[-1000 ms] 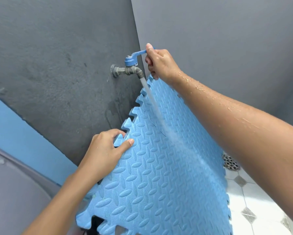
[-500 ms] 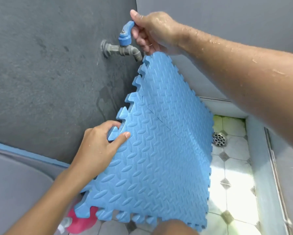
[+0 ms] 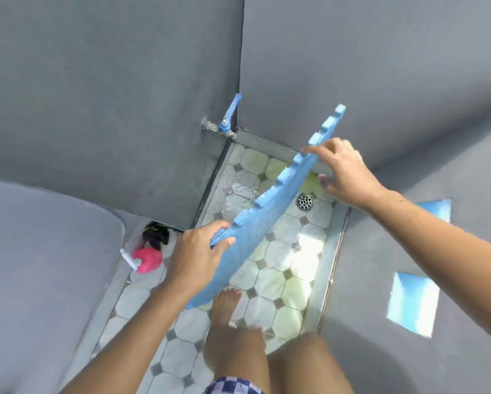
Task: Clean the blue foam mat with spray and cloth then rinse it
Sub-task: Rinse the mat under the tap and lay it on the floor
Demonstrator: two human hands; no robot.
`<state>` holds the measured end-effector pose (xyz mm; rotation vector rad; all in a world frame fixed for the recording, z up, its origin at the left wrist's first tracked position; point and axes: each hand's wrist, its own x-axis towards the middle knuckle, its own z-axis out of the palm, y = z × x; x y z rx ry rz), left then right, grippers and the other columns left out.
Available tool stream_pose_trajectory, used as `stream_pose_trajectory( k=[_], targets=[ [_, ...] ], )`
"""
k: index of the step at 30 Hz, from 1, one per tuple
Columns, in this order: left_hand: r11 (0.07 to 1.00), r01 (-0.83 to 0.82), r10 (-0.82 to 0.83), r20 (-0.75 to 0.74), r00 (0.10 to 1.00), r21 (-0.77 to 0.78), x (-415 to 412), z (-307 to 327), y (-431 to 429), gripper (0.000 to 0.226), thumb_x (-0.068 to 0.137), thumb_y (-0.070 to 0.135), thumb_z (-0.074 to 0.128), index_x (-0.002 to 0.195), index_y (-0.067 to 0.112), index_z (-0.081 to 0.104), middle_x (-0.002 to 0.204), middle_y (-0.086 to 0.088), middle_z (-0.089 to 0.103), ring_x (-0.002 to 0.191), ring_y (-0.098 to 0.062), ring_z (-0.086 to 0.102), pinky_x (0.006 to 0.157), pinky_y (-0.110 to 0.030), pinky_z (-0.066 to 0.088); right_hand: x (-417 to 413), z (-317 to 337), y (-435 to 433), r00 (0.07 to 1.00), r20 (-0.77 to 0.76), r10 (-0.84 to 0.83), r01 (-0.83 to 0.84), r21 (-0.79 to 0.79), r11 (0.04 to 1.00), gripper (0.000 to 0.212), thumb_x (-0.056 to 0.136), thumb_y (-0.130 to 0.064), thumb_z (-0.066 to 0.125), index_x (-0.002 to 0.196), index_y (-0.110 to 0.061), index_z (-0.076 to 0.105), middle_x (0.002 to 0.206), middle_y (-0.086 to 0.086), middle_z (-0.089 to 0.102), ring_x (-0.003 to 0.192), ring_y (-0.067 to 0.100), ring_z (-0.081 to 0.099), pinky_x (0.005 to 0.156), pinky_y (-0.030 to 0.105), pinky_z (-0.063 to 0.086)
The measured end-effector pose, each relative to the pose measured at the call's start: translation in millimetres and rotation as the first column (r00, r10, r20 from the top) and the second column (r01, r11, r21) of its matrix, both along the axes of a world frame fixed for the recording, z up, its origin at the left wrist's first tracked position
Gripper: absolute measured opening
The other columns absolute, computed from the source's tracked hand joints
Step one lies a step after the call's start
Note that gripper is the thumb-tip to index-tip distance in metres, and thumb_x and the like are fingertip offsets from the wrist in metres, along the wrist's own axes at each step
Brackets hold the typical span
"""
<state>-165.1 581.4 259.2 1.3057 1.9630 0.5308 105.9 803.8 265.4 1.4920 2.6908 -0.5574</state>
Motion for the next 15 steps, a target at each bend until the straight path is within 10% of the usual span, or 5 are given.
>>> stream_pose_trajectory(
  k=[3,6,9,12,15],
  targets=[
    [0.997,0.078,-0.078,-0.025,0.997,-0.024,-15.5,51.9,-26.6,0.025,0.09,0.03,0.077,0.114,0.028,0.077,0.099,-0.002,0.08,0.095,-0.027,0.072,0.084,-0.036,0.055,26.2,60.0,-11.4,0.995,0.01,-0.102,0.099,0.163,0.982,0.08,0.071,-0.012,0.085,0.14,-0.034,0.051,0.122,0.011,0.047,0.112,0.035,0.045,0.094,0.053,0.045],
    [0.993,0.111,-0.112,-0.021,0.993,-0.034,-28.4,105.1,-57.4,0.023,0.086,0.019,0.082,0.109,0.023,0.08,0.092,0.013,0.074,0.079,-0.007,0.06,0.076,-0.005,0.042,39.9,99.3,-18.8,0.98,0.196,-0.016,-0.015,0.159,0.987,0.094,0.063,-0.018,0.091,0.146,-0.032,0.049,0.142,0.014,0.042,0.136,0.037,0.036,0.112,0.064,0.027],
    [0.995,0.061,-0.065,-0.046,0.997,-0.084,-35.6,152.0,-97.1,0.021,0.087,0.023,0.082,0.108,0.027,0.08,0.086,0.021,0.069,0.068,-0.002,0.056,0.069,-0.002,0.037,21.7,127.0,-21.9,0.926,0.318,0.202,-0.197,-0.047,0.979,0.082,0.066,-0.03,0.092,0.14,-0.031,0.058,0.15,0.008,0.046,0.15,0.033,0.028,0.117,0.07,0.005],
    [0.987,-0.081,0.073,-0.059,0.996,-0.141,-45.5,176.0,-156.3,0.019,0.089,0.031,0.079,0.108,0.033,0.077,0.09,0.016,0.076,0.071,0.002,0.06,0.07,-0.015,0.046,-28.2,154.2,-42.3,0.85,0.36,0.384,-0.28,-0.309,0.909,0.042,0.082,-0.034,0.083,0.122,-0.029,0.072,0.118,-0.007,0.071,0.12,0.023,0.062,0.114,0.05,0.032],
    [0.956,-0.231,0.228,-0.039,0.973,-0.18,-49.8,186.5,-217.7,0.018,0.088,0.034,0.08,0.105,0.036,0.077,0.088,0.015,0.076,0.076,-0.005,0.065,0.073,-0.03,0.054,-72.1,166.4,-72.8,0.791,0.325,0.518,-0.394,-0.378,0.838,0.033,0.089,-0.035,0.078,0.121,-0.034,0.073,0.104,-0.009,0.075,0.085,0.015,0.063,0.08,0.029,0.048]
  ],
)
